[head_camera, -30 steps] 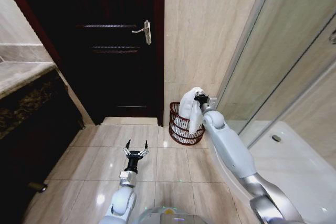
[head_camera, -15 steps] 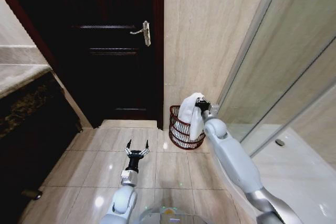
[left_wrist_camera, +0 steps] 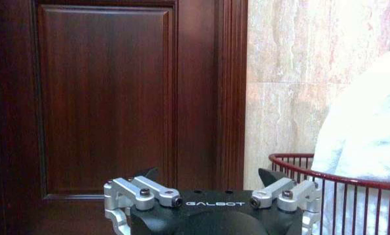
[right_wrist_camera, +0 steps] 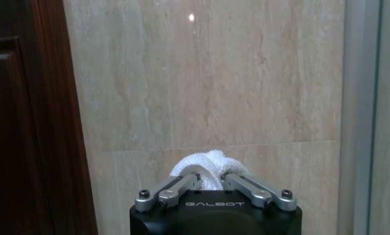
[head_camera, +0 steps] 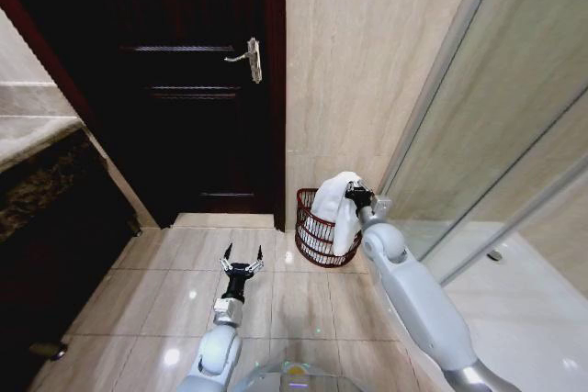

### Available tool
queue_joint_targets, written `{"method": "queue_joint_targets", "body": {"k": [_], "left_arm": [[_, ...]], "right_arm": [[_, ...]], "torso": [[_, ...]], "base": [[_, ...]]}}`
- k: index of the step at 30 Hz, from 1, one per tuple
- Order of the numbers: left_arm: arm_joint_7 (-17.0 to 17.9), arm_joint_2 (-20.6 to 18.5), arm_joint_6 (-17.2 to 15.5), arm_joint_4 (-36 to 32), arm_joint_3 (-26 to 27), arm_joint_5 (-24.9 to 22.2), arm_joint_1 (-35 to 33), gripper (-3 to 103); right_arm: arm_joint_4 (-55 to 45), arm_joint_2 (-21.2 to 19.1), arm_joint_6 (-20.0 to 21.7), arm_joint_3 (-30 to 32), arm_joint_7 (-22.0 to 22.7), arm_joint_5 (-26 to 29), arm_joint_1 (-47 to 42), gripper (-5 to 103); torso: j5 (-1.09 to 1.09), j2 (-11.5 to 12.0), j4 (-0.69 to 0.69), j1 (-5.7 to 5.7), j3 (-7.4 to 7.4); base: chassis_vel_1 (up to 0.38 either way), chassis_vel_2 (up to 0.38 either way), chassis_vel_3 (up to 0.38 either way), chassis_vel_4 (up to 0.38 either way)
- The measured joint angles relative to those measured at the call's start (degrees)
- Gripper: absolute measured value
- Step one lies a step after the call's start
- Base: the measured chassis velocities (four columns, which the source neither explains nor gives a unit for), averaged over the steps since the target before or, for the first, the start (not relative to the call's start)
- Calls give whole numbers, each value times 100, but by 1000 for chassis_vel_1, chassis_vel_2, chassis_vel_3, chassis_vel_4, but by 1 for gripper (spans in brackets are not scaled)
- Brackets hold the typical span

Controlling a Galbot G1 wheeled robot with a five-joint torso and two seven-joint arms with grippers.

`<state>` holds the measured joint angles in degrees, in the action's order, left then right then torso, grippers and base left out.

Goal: Discard the used towel into the hamper.

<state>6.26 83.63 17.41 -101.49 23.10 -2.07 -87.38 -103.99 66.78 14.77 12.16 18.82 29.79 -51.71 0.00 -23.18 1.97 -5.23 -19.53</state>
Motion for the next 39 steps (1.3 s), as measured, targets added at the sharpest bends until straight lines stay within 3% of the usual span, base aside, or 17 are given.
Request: {"method": "queue_joint_targets", "body": {"k": [30,39], "left_arm": [[-18,-25,3,66,-27,-4,60,100],[-25,-17,2,124,-23,-4,92,100]], "right_arm": [[-593,-32,122,95,93,-9,-444,6],[-388,-131,174,-222,316,247,475,6]], "torso": [[0,-4,-1,-2,-3],[0,-5,-1,-2,-3]], "base": [[-49,43,47,-47],[0,0,0,0]]}}
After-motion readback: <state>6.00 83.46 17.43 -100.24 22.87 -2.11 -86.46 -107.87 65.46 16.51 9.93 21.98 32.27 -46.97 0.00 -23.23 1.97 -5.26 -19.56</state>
